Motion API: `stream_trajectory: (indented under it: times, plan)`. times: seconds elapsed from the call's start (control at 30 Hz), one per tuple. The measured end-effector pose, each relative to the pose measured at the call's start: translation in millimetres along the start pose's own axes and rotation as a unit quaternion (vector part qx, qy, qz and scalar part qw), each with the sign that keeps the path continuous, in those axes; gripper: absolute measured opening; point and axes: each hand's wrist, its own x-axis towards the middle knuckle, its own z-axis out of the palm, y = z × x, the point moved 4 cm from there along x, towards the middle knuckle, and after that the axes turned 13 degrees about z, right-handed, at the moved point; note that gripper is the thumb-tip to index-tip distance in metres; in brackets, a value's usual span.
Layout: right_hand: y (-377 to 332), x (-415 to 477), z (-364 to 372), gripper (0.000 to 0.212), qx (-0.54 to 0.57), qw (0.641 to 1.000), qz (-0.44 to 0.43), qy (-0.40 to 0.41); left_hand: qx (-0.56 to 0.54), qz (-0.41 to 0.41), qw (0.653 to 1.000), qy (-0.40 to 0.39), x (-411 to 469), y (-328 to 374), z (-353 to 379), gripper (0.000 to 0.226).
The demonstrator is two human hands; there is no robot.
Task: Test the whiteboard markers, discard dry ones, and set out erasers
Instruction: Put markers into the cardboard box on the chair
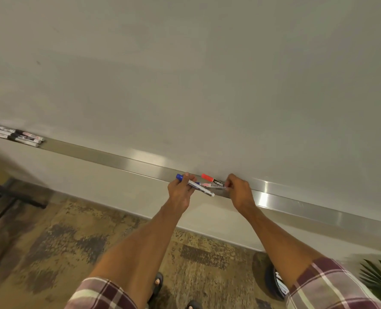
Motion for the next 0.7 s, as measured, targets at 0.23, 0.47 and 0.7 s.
stream_trajectory:
  times: [0.23, 0.47, 0.7]
  plan:
    - [-41, 6, 14, 0.026, 0.072, 0.995, -0.026, -0.07, 0.029, 0.018, 0.999, -0.042, -3, 3, 9, 0.01]
    - [-49, 5, 24, 0.016, -0.014, 0.992, -0.098, -0.081, 0.009, 0.016, 0.999, -0.048, 3, 12, 3, 0.009]
    - [-25, 15, 24, 0.027, -0.195, 0.978, -0.069, -0.002, 0.021, 0.01, 1.0, -0.001, 15, 20, -21, 0.01]
